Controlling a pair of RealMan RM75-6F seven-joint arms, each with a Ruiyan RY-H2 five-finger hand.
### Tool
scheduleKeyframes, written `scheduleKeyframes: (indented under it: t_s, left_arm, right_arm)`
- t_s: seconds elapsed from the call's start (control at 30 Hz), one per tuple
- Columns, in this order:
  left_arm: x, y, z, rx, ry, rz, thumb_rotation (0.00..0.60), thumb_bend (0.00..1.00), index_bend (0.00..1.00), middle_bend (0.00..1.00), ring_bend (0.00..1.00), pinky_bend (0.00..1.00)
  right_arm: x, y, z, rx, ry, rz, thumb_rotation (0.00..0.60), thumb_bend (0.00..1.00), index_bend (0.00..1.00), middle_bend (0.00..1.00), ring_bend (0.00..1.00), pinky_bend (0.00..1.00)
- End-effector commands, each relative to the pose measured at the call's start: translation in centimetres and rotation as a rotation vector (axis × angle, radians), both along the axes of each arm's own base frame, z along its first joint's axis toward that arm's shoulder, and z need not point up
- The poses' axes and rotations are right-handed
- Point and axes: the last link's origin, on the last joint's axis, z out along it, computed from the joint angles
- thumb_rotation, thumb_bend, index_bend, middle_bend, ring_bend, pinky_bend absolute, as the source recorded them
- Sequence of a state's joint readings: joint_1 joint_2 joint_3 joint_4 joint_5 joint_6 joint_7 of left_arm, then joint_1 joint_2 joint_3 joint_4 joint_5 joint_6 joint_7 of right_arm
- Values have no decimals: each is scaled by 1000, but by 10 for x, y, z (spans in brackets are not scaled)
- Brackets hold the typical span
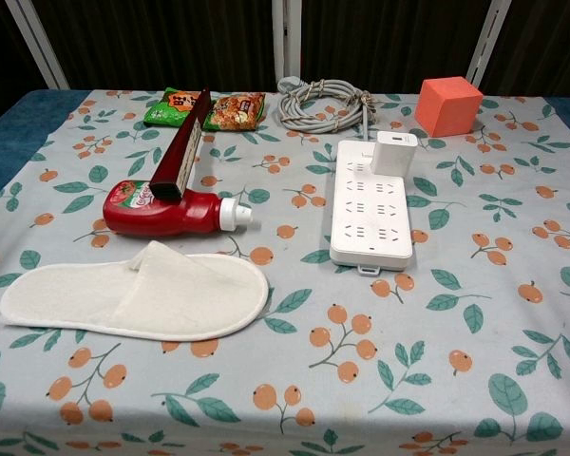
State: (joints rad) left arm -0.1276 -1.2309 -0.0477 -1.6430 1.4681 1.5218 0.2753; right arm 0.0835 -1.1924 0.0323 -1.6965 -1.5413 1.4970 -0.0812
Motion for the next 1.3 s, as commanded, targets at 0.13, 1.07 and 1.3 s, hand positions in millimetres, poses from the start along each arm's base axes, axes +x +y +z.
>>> scheduleKeyframes:
  t_s: [0.13,1.07,1.3]
  left_arm:
    - [-2,2,-3,-2,-2,20,600,64,73,82,0,15]
    - [191,98,-155,-646,13,-728,600,78,145,155,37,63]
    - [231,112,-196,-713,5,-793,600,77,145,155,37,63]
  right_arm:
    - [2,-6,-2,10,6,3,600,296,2,166,80,217]
    - [118,-162,-62,310,166,215,600,274,0,205,90,260]
    - [142,-195,-98,366,273,231,600,295,18,229,95,272]
